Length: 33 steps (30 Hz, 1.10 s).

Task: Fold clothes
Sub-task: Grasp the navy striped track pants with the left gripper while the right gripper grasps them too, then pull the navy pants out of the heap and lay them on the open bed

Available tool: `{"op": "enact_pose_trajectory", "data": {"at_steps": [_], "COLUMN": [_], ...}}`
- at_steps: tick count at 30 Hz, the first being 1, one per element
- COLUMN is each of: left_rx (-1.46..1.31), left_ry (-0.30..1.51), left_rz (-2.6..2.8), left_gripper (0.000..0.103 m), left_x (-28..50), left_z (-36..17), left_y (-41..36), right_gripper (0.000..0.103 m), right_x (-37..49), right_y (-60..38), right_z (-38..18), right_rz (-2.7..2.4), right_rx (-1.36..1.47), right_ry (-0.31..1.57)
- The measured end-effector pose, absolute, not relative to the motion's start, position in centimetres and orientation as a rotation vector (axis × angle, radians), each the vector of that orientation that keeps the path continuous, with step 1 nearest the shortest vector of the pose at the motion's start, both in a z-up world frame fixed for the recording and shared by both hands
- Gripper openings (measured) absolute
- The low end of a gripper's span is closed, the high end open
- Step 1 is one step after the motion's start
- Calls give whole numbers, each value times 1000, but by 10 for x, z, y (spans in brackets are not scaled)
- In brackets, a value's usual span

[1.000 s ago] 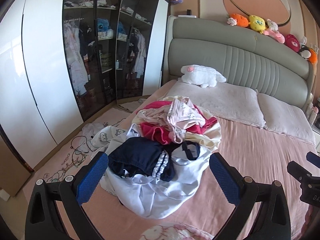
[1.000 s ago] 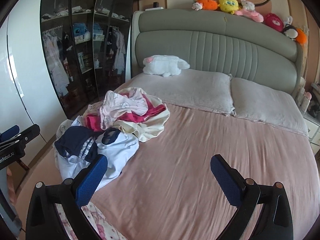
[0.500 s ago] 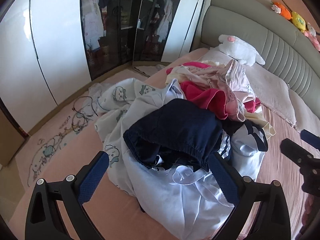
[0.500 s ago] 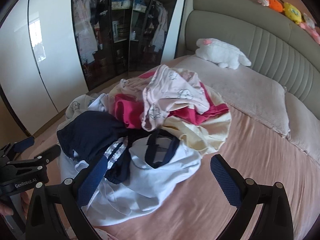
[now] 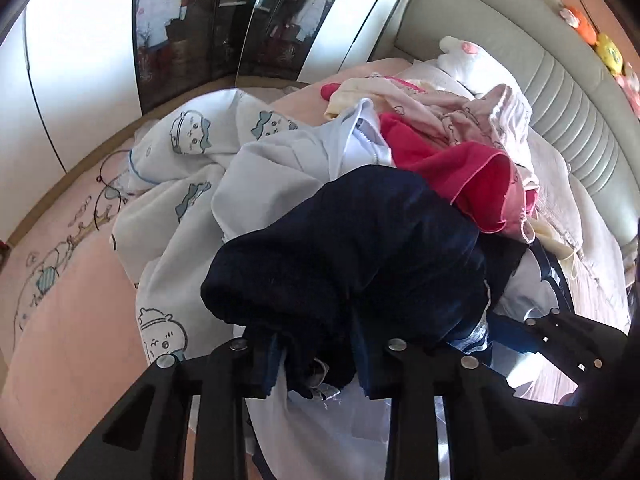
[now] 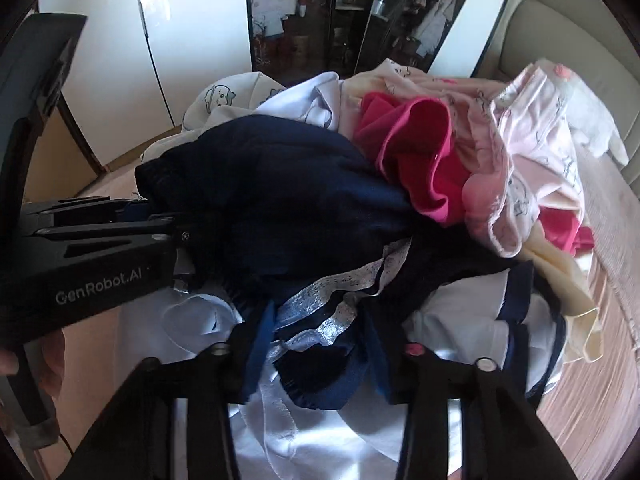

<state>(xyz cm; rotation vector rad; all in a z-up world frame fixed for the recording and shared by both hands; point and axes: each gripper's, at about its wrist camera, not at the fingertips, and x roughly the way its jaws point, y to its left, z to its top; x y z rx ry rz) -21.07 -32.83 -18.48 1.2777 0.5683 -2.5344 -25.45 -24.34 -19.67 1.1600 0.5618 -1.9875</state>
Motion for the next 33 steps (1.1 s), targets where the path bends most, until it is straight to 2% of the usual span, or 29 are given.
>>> {"op": "enact_pose_trajectory", "data": {"at_steps": [1, 3, 4, 9, 18, 23, 26, 27, 28, 29, 30, 31, 33], "left_rx": [1272, 1260, 1254, 1222, 1208, 1161, 1124, 1150, 1190, 1230, 1267, 1301, 1340], "left_ry": [556, 530, 518, 444, 272, 164, 61, 73, 99, 133, 152, 160, 59], "left_rz": [-2549, -2579, -2593, -2669, -2854, -2951, -2956, -2984, -3020, -3059, -3095, -3129, -3156], "left_gripper": [20, 18, 17, 17, 18, 25, 34, 42, 57, 63, 67, 68, 68], "left_x": [-207, -201, -198, -183, -163, -154, -154, -155, -158, -160, -163, -166, -174], "left_z": [-178, -165, -159, -125, -59, -30, -16, -14, -13, -13, -14, -15, -22], "left_y": [-325, -317, -314, -294, -224, -183, -165, -160, -154, -147, -135, -121, -86], "right_gripper": [22, 12, 11, 7, 7, 7, 7, 7, 7, 7, 7, 7, 7], "right_x": [-256, -257, -257, -247, -218, -200, -188, -187, -186, -184, -181, -178, -172], "right_y": [-240, -233, -229, -198, -114, -67, -38, -27, -16, -5, 7, 18, 40], "right_z": [-196, -189, -184, -139, -57, -12, 12, 19, 25, 29, 34, 37, 43], "right_rz": [-1989, -1994, -1999, -2051, -2163, -2276, -2351, -2365, -2379, -2385, -2395, -2406, -2425], "right_rx": [1178, 1185, 1180, 1106, 1008, 913, 848, 846, 845, 847, 847, 847, 848], "right_ry": [520, 460, 433, 333, 219, 164, 160, 151, 140, 132, 126, 118, 108]}}
